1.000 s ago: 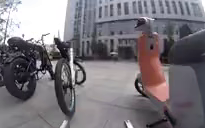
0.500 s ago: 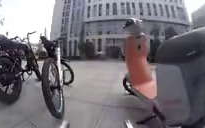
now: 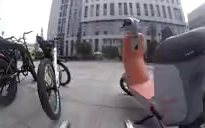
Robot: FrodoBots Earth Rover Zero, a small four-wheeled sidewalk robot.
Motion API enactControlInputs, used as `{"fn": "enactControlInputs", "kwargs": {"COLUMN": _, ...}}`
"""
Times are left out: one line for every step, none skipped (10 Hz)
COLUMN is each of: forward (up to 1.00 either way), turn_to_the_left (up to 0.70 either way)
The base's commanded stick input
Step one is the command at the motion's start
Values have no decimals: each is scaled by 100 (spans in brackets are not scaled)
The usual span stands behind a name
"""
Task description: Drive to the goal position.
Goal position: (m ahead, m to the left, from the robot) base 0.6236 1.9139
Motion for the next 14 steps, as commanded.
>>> {"fn": "enactControlInputs", "kwargs": {"forward": 45, "turn_to_the_left": 0}}
{"fn": "enactControlInputs", "kwargs": {"forward": 45, "turn_to_the_left": 0}}
{"fn": "enactControlInputs", "kwargs": {"forward": 45, "turn_to_the_left": 0}}
{"fn": "enactControlInputs", "kwargs": {"forward": 25, "turn_to_the_left": 0}}
{"fn": "enactControlInputs", "kwargs": {"forward": 0, "turn_to_the_left": 0}}
{"fn": "enactControlInputs", "kwargs": {"forward": 0, "turn_to_the_left": 4}}
{"fn": "enactControlInputs", "kwargs": {"forward": 0, "turn_to_the_left": 23}}
{"fn": "enactControlInputs", "kwargs": {"forward": 0, "turn_to_the_left": 44}}
{"fn": "enactControlInputs", "kwargs": {"forward": 0, "turn_to_the_left": 45}}
{"fn": "enactControlInputs", "kwargs": {"forward": 0, "turn_to_the_left": 37}}
{"fn": "enactControlInputs", "kwargs": {"forward": 0, "turn_to_the_left": 15}}
{"fn": "enactControlInputs", "kwargs": {"forward": 0, "turn_to_the_left": 0}}
{"fn": "enactControlInputs", "kwargs": {"forward": 0, "turn_to_the_left": 0}}
{"fn": "enactControlInputs", "kwargs": {"forward": 0, "turn_to_the_left": 14}}
